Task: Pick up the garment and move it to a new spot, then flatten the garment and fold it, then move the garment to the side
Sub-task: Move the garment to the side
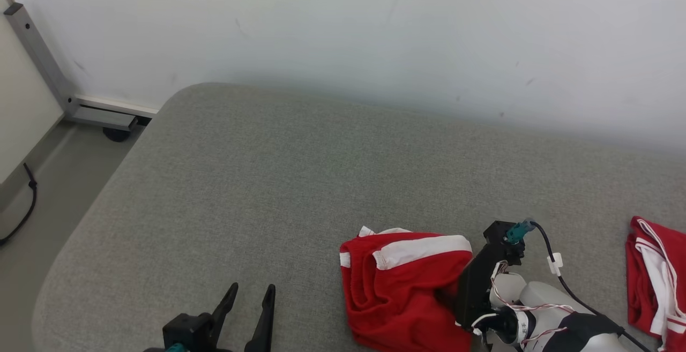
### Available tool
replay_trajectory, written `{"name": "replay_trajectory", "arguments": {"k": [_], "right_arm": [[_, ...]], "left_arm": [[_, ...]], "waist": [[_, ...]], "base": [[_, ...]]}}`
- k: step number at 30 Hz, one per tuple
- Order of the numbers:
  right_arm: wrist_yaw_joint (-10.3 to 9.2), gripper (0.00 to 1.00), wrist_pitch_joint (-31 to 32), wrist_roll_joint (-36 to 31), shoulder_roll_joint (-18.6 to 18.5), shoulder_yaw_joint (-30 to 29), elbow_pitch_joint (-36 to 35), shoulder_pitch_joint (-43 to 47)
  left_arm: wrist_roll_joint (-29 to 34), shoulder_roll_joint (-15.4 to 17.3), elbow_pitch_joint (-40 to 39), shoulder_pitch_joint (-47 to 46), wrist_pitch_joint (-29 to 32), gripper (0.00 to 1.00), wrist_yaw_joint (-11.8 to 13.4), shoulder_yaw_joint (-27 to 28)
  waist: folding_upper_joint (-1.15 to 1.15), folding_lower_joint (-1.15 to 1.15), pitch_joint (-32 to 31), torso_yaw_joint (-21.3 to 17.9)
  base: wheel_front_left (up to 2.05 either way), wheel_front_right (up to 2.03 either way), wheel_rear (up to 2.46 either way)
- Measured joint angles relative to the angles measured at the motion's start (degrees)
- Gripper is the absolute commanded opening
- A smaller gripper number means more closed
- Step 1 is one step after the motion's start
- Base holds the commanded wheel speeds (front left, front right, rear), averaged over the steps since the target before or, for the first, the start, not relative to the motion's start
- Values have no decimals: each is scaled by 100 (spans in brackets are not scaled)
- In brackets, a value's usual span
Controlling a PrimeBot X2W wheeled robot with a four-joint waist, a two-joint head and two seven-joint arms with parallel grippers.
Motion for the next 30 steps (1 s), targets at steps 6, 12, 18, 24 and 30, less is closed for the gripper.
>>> {"name": "replay_trajectory", "arguments": {"k": [6, 12, 18, 24, 30], "right_arm": [[10, 0, 107, 5, 35, 3, 93, -37], [116, 0, 99, -8, 16, 12, 171, -274], [127, 0, 54, -13, -43, -42, 175, -527], [166, 0, 90, -102, -210, -14, 208, -676], [209, 0, 160, -142, -400, -45, 270, -988]], "left_arm": [[-2, -15, 97, 15, 0, 100, 7, 58], [-10, 38, 141, 64, 0, 100, 9, 137], [-11, 109, 137, 279, 0, 100, 9, 176], [-11, 119, 102, 290, 0, 100, 7, 180], [-10, 137, 63, 290, 0, 100, 2, 190]], "waist": [[0, 0, -21, 46], [0, 0, -97, -72], [0, 0, -174, -317], [0, 0, -206, -625], [0, 0, -196, -919]], "base": [[0, 0, 0], [0, 0, 0], [0, 0, 0], [0, 0, 0], [0, 0, 0]]}}
